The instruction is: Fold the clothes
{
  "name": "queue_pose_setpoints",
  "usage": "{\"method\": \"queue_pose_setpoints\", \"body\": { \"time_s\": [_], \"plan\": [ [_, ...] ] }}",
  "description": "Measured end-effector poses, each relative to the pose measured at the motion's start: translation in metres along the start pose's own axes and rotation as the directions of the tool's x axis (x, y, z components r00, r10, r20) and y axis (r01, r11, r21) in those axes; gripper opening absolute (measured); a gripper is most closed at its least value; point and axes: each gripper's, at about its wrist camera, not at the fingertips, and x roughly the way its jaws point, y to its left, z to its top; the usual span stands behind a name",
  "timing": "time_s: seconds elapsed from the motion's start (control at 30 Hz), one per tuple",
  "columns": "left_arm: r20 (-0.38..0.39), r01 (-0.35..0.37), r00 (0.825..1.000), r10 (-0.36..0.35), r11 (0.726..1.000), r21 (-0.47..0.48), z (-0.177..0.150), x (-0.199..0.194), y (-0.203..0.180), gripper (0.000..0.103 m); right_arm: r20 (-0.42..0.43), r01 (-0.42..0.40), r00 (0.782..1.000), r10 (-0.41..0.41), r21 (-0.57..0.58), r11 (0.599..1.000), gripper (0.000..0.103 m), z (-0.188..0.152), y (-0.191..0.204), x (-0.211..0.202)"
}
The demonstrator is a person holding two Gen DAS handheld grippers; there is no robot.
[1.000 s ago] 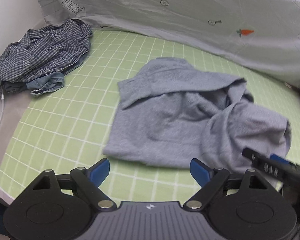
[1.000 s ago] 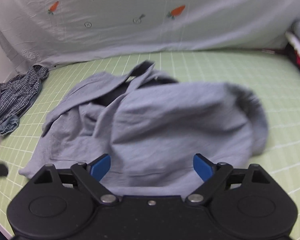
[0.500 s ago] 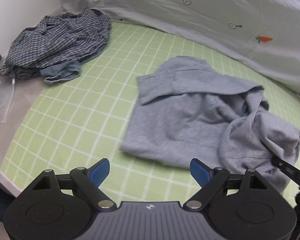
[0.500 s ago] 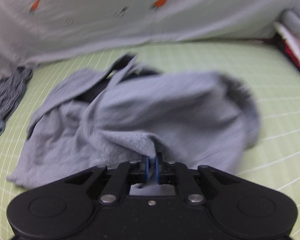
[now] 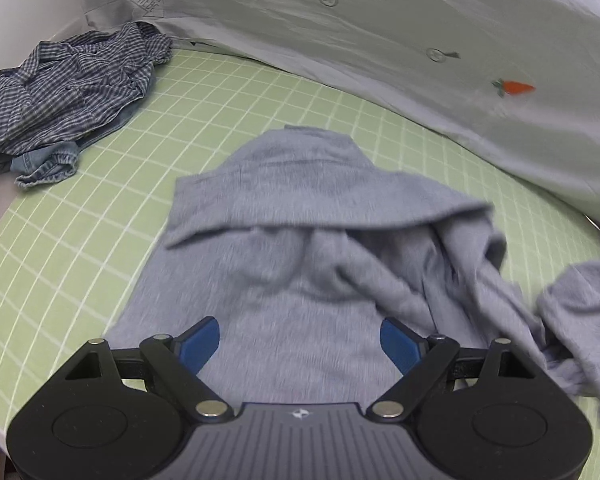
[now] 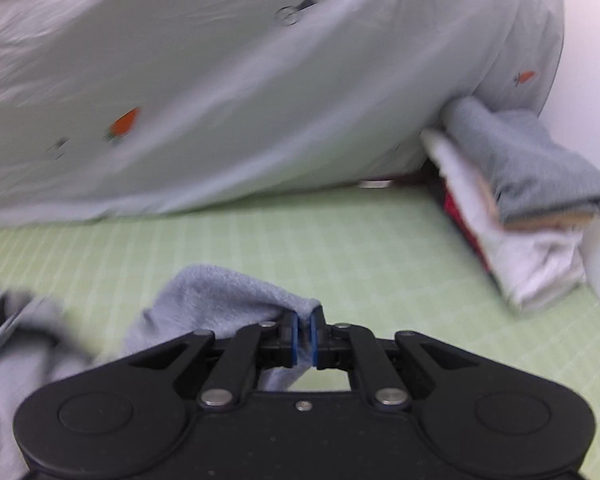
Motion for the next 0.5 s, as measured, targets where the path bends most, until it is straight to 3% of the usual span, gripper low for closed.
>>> {"method": "queue_pose_setpoints", "body": {
  "time_s": [0.23,0.3,0.33,0.37,0.5],
  "plan": [
    [-0.037,-0.072,0.997,0.071,0.997,-0.009,0.051,0.043,-0.002,0.088,0.136,0.065,0.988,-0.066,0.018,0.998,0.007,0.074,-0.01,0.065],
    [-0.04,-0.084,0.996,0.084,0.996,0.013,0.056,0.05,-0.001,0.088,0.141,0.095,0.985,-0.096,0.015,0.995,0.021,0.08,0.0,0.076],
    [-0.041,-0.09,0.995,0.091,0.996,0.02,0.057,0.052,0.0,0.088,0.113,0.106,0.988,-0.106,0.006,0.994,0.047,0.078,0.006,0.082],
    [-0.048,-0.095,0.994,0.096,0.995,0.022,0.057,0.055,0.002,0.088,0.072,0.098,0.993,-0.099,0.017,0.995,0.058,0.072,0.012,0.085],
    [-0.085,-0.098,0.991,0.099,0.995,0.014,0.05,0.061,0.014,0.088,-0.082,0.008,0.997,0.001,0.103,0.995,0.074,0.022,0.033,0.07]
  ]
}}
